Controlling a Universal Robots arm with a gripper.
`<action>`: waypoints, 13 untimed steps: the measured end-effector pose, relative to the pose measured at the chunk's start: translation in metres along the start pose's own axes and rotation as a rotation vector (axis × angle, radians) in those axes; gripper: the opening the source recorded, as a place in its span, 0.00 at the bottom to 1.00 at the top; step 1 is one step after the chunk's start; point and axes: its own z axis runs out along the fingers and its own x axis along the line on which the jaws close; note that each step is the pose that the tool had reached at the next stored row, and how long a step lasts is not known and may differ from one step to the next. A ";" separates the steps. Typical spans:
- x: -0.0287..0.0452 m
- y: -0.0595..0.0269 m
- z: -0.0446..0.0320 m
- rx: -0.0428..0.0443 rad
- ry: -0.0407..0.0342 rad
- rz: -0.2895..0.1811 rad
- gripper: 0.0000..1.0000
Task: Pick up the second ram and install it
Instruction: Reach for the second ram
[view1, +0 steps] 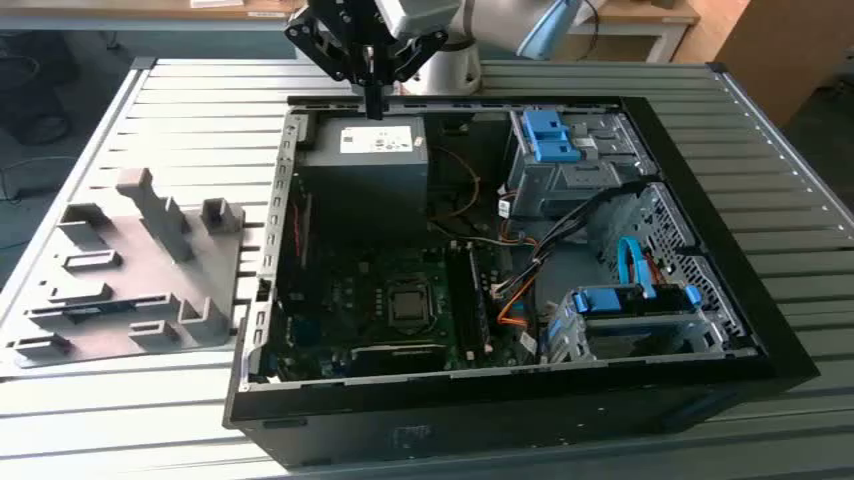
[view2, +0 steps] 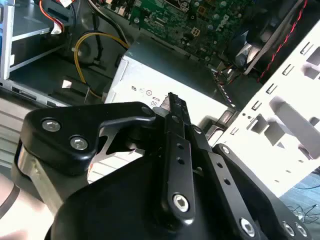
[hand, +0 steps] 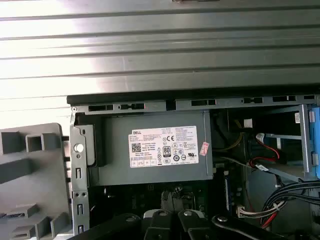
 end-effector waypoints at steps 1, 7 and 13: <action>0.0000 0.0000 0.0000 0.0000 0.0000 0.000 0.10; 0.0013 -0.0001 -0.0001 0.0001 0.0000 0.000 0.10; 0.0097 -0.0007 -0.0003 0.0000 0.0000 0.000 0.10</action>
